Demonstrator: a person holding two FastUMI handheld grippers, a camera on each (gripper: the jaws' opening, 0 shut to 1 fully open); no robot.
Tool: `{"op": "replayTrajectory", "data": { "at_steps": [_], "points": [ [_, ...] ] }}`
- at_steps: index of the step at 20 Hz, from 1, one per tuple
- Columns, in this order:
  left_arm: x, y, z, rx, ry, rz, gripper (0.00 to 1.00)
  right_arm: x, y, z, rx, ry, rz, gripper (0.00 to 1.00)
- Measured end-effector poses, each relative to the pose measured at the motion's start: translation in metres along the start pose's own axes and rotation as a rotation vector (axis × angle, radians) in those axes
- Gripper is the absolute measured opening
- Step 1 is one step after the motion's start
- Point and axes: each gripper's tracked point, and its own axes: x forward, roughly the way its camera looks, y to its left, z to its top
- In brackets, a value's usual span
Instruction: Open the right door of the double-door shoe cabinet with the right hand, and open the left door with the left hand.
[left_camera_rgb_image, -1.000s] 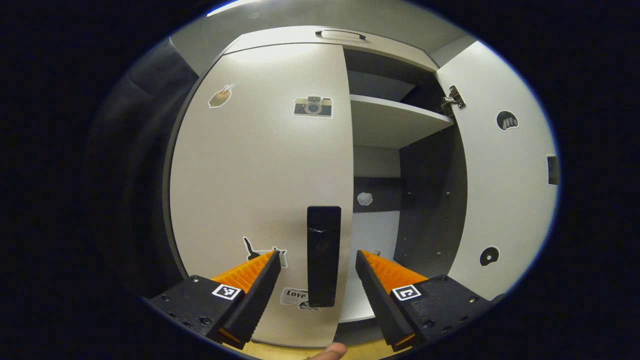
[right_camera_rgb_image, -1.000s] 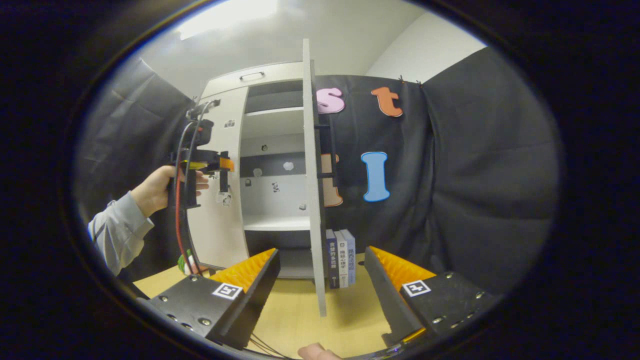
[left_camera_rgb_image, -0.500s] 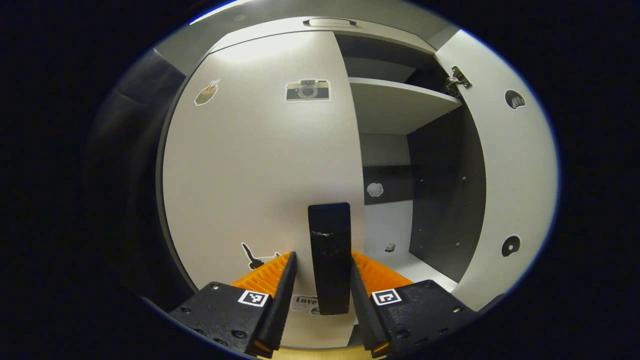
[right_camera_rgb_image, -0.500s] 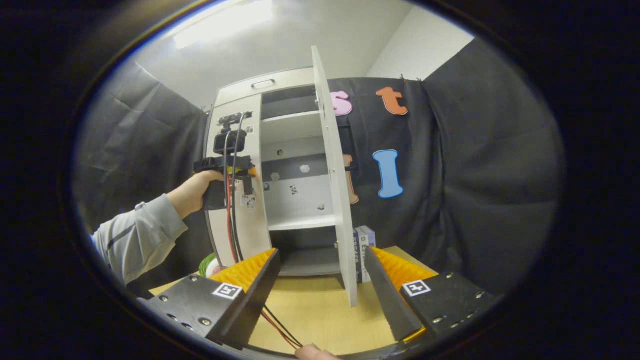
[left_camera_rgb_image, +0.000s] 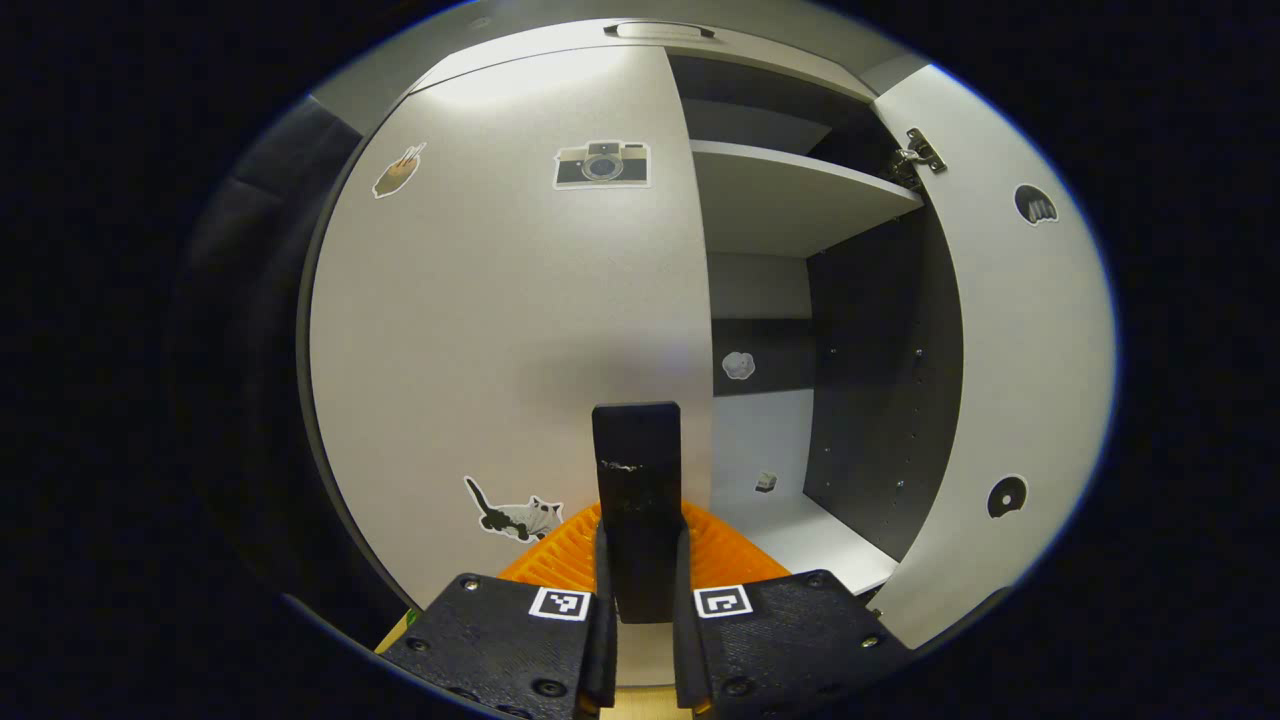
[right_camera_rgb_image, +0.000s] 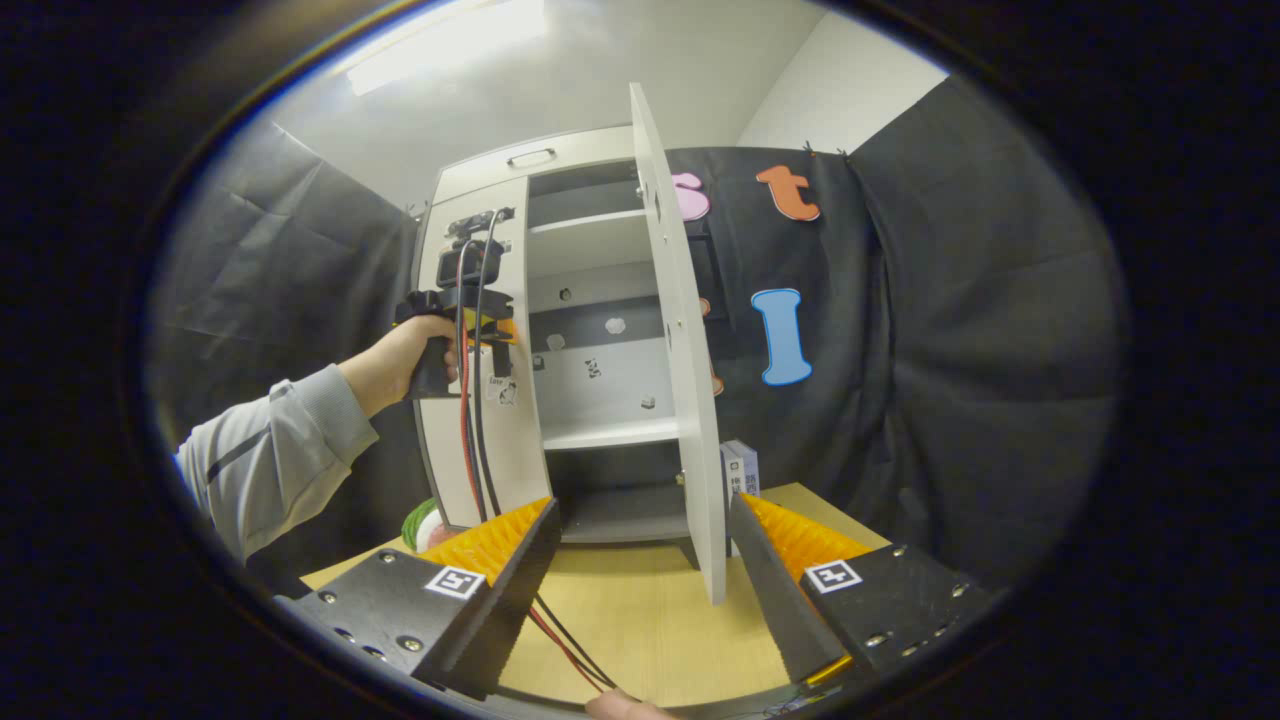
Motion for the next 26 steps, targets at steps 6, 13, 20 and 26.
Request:
{"op": "replayTrajectory", "data": {
  "at_steps": [6, 13, 20, 26],
  "points": [
    [-0.031, 0.002, -0.003, -0.005, 0.003, -0.055, 0.25, 0.001, 0.004, 0.007, 0.003, -0.009, -0.008, 1.00],
    [-0.085, 0.022, -0.006, -0.008, -0.007, -0.139, 0.24, 0.004, 0.018, 0.008, -0.030, 0.000, -0.035, 1.00],
    [-0.130, 0.048, -0.009, -0.004, -0.028, -0.179, 0.23, 0.013, 0.027, -0.001, -0.023, 0.021, -0.027, 1.00],
    [-0.162, 0.083, -0.010, 0.027, -0.042, -0.172, 0.23, 0.020, 0.041, -0.008, -0.030, 0.040, -0.025, 1.00]
  ]
}}
